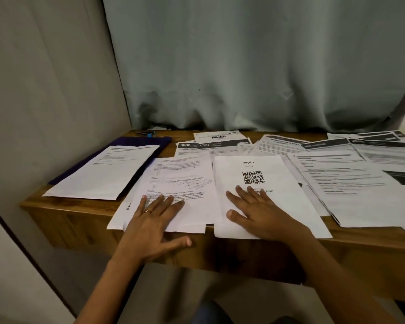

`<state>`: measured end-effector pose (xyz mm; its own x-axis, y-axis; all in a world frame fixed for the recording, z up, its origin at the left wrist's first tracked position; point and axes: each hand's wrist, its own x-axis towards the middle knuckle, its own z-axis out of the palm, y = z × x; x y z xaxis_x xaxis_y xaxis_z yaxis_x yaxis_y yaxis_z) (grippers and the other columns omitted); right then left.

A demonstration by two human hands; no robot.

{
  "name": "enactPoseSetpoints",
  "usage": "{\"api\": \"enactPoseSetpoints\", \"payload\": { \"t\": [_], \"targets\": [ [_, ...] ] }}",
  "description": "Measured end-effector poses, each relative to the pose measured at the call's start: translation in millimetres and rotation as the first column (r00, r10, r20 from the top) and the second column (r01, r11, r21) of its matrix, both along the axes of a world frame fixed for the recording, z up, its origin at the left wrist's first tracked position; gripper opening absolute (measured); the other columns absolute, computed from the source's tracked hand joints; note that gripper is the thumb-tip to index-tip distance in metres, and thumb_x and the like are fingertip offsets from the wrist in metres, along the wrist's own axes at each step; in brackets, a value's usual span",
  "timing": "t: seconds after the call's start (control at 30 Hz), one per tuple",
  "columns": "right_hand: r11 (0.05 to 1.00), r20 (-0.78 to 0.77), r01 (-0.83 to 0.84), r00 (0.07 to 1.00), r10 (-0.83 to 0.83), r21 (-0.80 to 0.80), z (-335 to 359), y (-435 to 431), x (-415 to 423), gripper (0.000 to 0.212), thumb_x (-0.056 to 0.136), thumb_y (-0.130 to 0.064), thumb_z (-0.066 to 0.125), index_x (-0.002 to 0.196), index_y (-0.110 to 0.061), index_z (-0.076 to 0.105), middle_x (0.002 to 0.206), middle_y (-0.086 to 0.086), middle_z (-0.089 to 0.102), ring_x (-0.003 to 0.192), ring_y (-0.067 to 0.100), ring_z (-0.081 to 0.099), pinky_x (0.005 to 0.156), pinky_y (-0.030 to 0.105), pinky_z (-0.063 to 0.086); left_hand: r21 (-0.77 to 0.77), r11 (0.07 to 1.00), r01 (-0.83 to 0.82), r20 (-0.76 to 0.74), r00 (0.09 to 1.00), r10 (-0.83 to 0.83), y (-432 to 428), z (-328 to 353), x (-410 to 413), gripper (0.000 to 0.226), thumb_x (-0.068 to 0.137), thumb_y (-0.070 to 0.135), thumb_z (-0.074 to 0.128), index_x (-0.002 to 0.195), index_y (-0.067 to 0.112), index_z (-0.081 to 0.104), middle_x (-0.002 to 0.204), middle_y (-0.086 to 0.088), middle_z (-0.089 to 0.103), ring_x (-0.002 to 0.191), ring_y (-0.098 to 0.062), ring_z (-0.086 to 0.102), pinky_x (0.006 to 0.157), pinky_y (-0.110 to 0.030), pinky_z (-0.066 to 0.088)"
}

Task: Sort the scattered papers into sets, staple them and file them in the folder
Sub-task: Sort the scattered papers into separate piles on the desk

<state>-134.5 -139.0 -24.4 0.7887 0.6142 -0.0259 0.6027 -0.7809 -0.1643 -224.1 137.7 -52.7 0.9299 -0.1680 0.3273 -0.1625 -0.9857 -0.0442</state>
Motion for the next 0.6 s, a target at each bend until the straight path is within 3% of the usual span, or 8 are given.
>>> {"api": "enactPoseSetpoints", "payload": {
  "t": [0.1, 0.23, 0.37, 0.47, 0.6],
  "targets": [
    [0.999, -0.003, 0.040, 0.999, -0.040, 0.014, 0.3, -9.4, 3.9, 0.064, 0.096, -0.060, 0.017, 0.152, -0.035, 0.001, 0.161, -0.003, -0.008, 0.147, 0.016, -0.010, 0.119, 0.041, -0.008, 0.061, 0.998, 0.016, 0.064, 0.998, -0.020, -1.9, -1.8, 4.9, 0.086, 0.083, 0.083, 0.020, 0.135, 0.022, 0.053, 0.136, -0.006, 0.056, 0.126, -0.029, 0.053, 0.110, -0.053, 0.018],
    [0.998, -0.003, 0.070, 0.998, -0.070, 0.005, 2.2, -19.6, 8.3, 0.064, 0.096, -0.061, 0.018, 0.152, -0.035, 0.002, 0.161, -0.003, -0.007, 0.148, 0.017, -0.010, 0.119, 0.042, -0.009, 0.100, 0.995, 0.024, 0.106, 0.994, -0.035, -2.4, -0.3, 10.2, 0.084, 0.083, 0.083, 0.022, 0.114, 0.017, 0.062, 0.122, -0.007, 0.066, 0.111, -0.028, 0.064, 0.105, -0.053, 0.026],
    [0.997, -0.032, 0.076, 0.997, -0.075, 0.016, 4.9, -26.0, 12.8, 0.065, 0.096, -0.061, 0.019, 0.153, -0.035, 0.003, 0.161, -0.002, -0.007, 0.147, 0.016, -0.010, 0.118, 0.041, -0.010, 0.159, 0.987, 0.018, 0.149, 0.988, -0.042, -3.8, 4.3, 12.4, 0.084, 0.080, 0.085, 0.024, 0.107, 0.013, 0.059, 0.112, -0.008, 0.069, 0.098, -0.028, 0.069, 0.100, -0.052, 0.034],
    [0.997, -0.058, 0.065, 0.996, -0.062, 0.045, 5.9, -26.7, 14.2, 0.065, 0.096, -0.061, 0.020, 0.153, -0.035, 0.003, 0.161, -0.002, -0.007, 0.147, 0.016, -0.010, 0.117, 0.041, -0.010, 0.170, 0.983, 0.061, 0.169, 0.981, -0.090, -5.3, 8.2, 13.7, 0.085, 0.081, 0.083, 0.024, 0.115, 0.013, 0.058, 0.117, -0.007, 0.068, 0.102, -0.028, 0.068, 0.100, -0.053, 0.036],
    [0.998, -0.086, 0.031, 0.996, -0.026, 0.063, 6.4, -22.1, 12.4, 0.063, 0.097, -0.060, 0.020, 0.152, -0.035, 0.005, 0.161, -0.002, -0.006, 0.147, 0.016, -0.011, 0.118, 0.042, -0.010, 0.180, 0.972, 0.150, 0.118, 0.978, -0.172, -7.9, 9.4, 18.1, 0.085, 0.083, 0.082, 0.024, 0.140, 0.022, 0.047, 0.136, -0.001, 0.057, 0.125, -0.024, 0.054, 0.116, -0.042, 0.020]
  ]
}}
